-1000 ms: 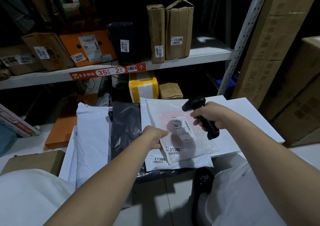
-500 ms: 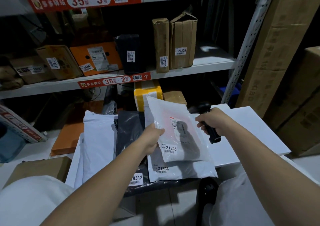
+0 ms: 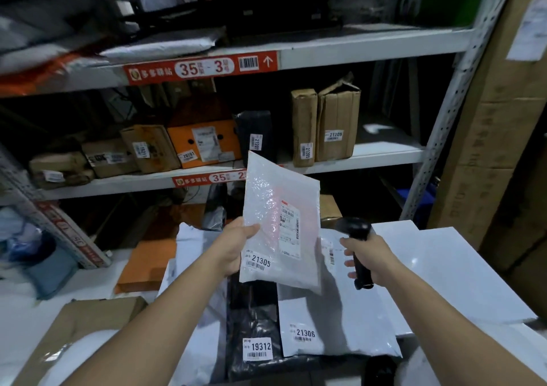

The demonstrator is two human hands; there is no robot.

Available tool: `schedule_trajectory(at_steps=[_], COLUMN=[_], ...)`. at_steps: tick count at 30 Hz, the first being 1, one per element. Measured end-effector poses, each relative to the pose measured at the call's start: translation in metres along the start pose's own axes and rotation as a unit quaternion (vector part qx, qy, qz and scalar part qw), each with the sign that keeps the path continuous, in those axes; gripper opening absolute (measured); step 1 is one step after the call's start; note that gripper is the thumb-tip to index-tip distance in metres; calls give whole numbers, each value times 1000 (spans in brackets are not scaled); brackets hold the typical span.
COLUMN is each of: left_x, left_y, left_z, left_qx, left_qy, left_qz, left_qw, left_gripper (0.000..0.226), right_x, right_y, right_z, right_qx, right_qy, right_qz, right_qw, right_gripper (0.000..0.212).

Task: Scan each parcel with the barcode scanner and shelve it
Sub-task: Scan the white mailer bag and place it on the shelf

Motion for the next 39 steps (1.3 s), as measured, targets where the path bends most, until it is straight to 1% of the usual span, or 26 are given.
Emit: schedule_trajectory(at_steps=[1,5,8,11,13,15,18,21,25,27,28,31,32,33,35,36,37,38,39], left_x=[-8,-43,-68,-95,-112,-127,-152,-186,-247,-279,-292,-325,-333,-341,-358,-365,-371,-376,-380], left_y=[7,32,49,64,77,88,97,101,93,92,92,95,97,99,97,96,99,104,114], left_z=[-4,-16,-20,-26,-26,-23,-22,-20,-13,-8,-5,4,4,4,0,-3,-2,1,7], left_qx=[0,16,24,24,14,6,1,6,33,35,36,28,25,35,84,111,126,127,110], left_qy=[-8,-47,-68,-90,-101,-115,-139,-167,-216,-230,-232,-216,-206,-200,-189,-184,-178,-172,-167], left_qz=[-6,-28,-44,-63,-71,-70,-69,-77,-79,-75,-66,-36,-34,-38,-48,-50,-48,-42,-30], left_qw=[1000,998,996,994,992,991,988,983,973,970,970,975,978,978,977,975,975,976,979], left_gripper=[30,28,31,30,33,38,48,59,60,55,51,41,40,44,55,53,46,39,35], right_x=[0,2,9,24,39,57,89,129,192,228,244,289,301,313,335,347,357,366,374], right_y=[-8,-39,-58,-80,-98,-109,-113,-113,-112,-112,-112,-117,-121,-125,-137,-144,-151,-159,-167], right_z=[-3,-12,-18,-29,-41,-49,-53,-55,-57,-53,-49,-30,-24,-19,-13,-10,-7,-4,1], right_qx=[7,37,51,68,102,111,82,67,70,65,52,27,20,9,-6,-5,-4,0,2], right_qy=[5,18,35,61,66,76,129,177,236,267,278,312,318,317,306,307,309,311,313], right_qz=[14,92,147,157,173,188,213,241,272,276,275,256,255,256,264,273,282,287,285], right_qw=[1000,995,987,983,977,973,965,952,930,921,919,915,913,913,915,912,908,906,906], right_gripper=[16,33,32,28,23,26,35,30,32,31,29,33,29,25,21,19,17,18,19])
Point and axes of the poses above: each hand's wrist, its own z-axis towards the middle knuckle, its own y-axis out of the back of the hand, x = y × z, the point moved 9 cm from there along z, towards the middle knuckle, and after that the axes turned 10 degrees about z, right-handed, at the moved point
